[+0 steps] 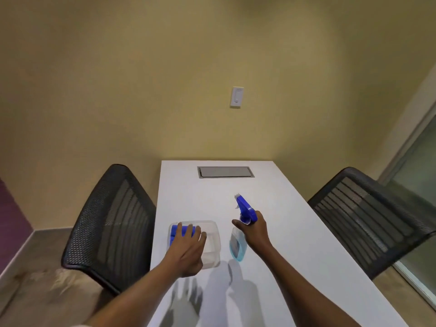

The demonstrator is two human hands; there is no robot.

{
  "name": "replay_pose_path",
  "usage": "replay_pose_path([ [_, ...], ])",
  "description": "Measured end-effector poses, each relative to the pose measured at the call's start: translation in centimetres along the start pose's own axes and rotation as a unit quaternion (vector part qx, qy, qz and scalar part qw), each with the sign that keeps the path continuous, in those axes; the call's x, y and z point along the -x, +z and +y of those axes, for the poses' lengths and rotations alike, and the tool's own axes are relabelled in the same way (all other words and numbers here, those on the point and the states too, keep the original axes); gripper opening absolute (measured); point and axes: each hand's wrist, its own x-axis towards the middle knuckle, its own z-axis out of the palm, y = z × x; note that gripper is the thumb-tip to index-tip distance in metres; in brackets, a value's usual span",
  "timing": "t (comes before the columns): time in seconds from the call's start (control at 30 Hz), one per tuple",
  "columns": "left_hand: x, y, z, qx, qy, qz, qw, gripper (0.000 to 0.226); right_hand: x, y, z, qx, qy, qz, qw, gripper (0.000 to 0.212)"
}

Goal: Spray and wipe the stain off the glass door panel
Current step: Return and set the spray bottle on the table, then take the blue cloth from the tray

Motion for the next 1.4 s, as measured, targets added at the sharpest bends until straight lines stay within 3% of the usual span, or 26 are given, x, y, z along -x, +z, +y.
replay_pose_path([
  [0.6, -7.9, 10.3, -2.8, 0.032, -0.090, -0.069, 0.993, 0.087, -11.3, 4.4, 7.4, -0.041, 0.068, -0.053, 0.995, 0.047],
  [1.07, -7.8, 13.3, -3.1, 0.058, -0.100, -0.117, 0.986, 0.092, -11.4, 6.3, 8.9, -0.053, 0.073, -0.051, 0.995, 0.028],
  [1.13, -7.7, 13.3, -3.3, 0.060, -0.098, -0.109, 0.987, 0.094, -11.2, 6.4, 9.0, -0.036, 0.083, -0.054, 0.994, 0.035],
  [1.27, -7.6, 13.3, -3.9, 0.060, -0.104, -0.088, 0.989, 0.096, -8.8, 7.4, 9.3, 0.082, 0.146, 0.047, 0.985, 0.088],
  [1.33, -7.5, 13.2, -4.4, 0.060, -0.107, -0.081, 0.989, 0.094, -6.3, 8.7, 9.1, 0.134, 0.148, 0.101, 0.975, 0.087],
  [1.4, -7.4, 13.2, -4.9, 0.052, -0.106, -0.075, 0.990, 0.094, -3.7, 10.5, 9.0, 0.164, 0.122, 0.092, 0.975, 0.073],
])
